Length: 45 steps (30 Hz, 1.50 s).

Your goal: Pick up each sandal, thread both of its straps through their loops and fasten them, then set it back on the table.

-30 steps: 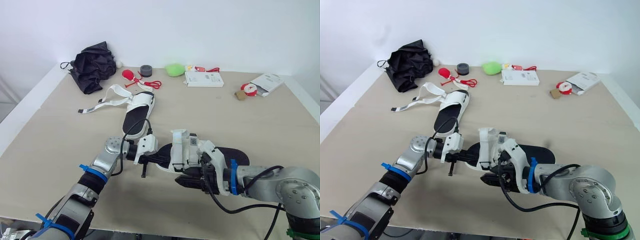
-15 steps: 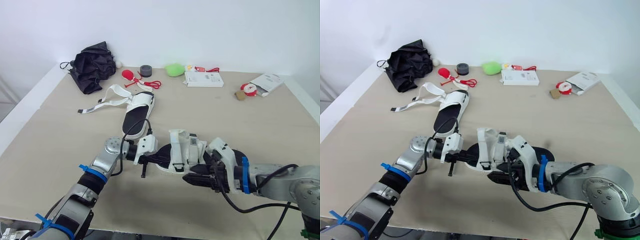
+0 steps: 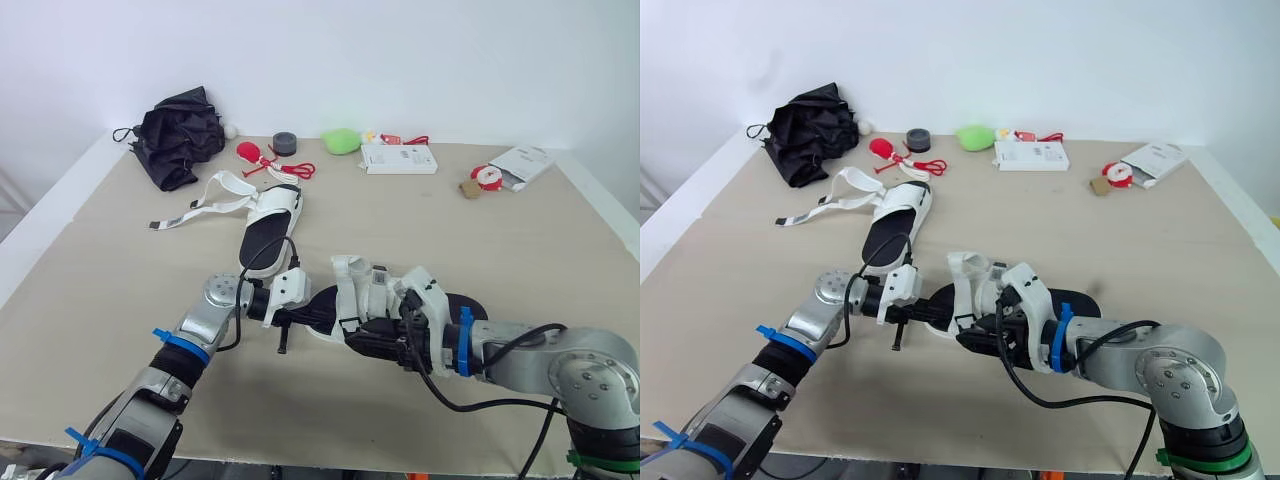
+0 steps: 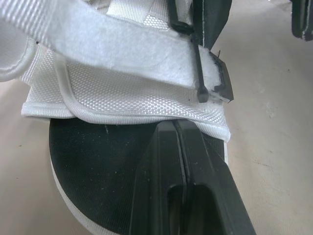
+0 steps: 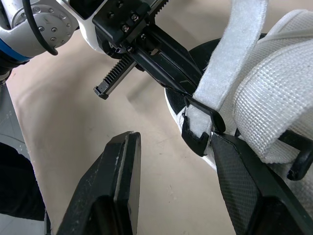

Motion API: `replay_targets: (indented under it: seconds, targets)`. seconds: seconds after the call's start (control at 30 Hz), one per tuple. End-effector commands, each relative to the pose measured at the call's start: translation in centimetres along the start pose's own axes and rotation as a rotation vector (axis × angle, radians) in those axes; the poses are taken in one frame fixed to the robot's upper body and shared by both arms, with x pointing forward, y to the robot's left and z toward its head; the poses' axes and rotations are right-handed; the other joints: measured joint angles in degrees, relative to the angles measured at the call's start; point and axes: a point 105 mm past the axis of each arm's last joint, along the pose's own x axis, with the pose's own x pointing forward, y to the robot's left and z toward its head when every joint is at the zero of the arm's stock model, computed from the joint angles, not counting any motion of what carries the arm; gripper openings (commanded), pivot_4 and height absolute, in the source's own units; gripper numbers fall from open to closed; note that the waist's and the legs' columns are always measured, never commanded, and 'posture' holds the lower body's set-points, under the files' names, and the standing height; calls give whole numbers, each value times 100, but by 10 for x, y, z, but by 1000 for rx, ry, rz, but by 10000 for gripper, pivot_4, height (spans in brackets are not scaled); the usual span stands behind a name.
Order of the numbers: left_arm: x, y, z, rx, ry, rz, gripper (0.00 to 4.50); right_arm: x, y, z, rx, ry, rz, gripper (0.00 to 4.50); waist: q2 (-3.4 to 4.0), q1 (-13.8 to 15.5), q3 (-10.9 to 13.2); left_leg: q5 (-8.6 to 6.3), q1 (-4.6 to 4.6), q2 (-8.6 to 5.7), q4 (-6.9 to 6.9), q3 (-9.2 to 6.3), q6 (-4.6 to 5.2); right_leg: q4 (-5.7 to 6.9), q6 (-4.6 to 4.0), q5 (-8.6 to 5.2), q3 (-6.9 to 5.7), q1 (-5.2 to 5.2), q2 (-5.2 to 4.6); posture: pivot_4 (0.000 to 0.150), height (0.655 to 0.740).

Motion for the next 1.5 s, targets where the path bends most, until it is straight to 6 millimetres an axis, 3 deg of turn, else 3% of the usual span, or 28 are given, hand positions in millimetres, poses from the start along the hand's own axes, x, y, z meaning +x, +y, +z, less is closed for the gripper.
replay_targets:
  seconds: [0.03, 0.33, 0.5, 1.13, 1.27, 1.5]
  targets:
    - [5, -37, -63, -198, 201, -82, 0, -3, -1, -2, -44, 47, -17, 25038, 11, -7, -6, 1, 0, 0, 0, 2, -1, 0, 0, 0, 0, 0, -1, 1500, 7400]
    - [4, -40, -64, -203, 200, -83, 0, -2, -10, 3, -102, 67, -120, 25038, 6, -8, -7, 1, -1, -1, 0, 8, -3, 0, -3, -3, -3, 0, -5, 1500, 7400]
    - [6, -40, -63, -201, 199, -88, 0, 7, -3, 14, -61, 2, -79, 25038, 5, -35, -6, -1, 3, 4, -1, 4, -5, -1, 0, -1, -3, 0, -5, 1500, 7400]
    - [8, -41, -63, -208, 195, -81, 0, 19, 5, 11, 161, 7, 85, 25038, 40, -51, -24, -5, 24, 30, -16, 6, -16, -1, 1, -1, -24, -17, -6, 1500, 7400]
    - [8, -41, -63, -208, 191, -78, 0, 15, 8, 20, 213, -34, 147, 25038, 43, -50, -18, -5, 25, 31, -17, 5, -16, -1, 1, -1, -25, -18, -6, 1500, 7400]
    - [9, -41, -62, -210, 189, -77, 0, 8, 11, 18, 233, -19, 182, 25038, 61, -6, -1, -3, 1, 29, -10, 61, -14, -2, 5, 3, -27, -19, -35, 1500, 7400]
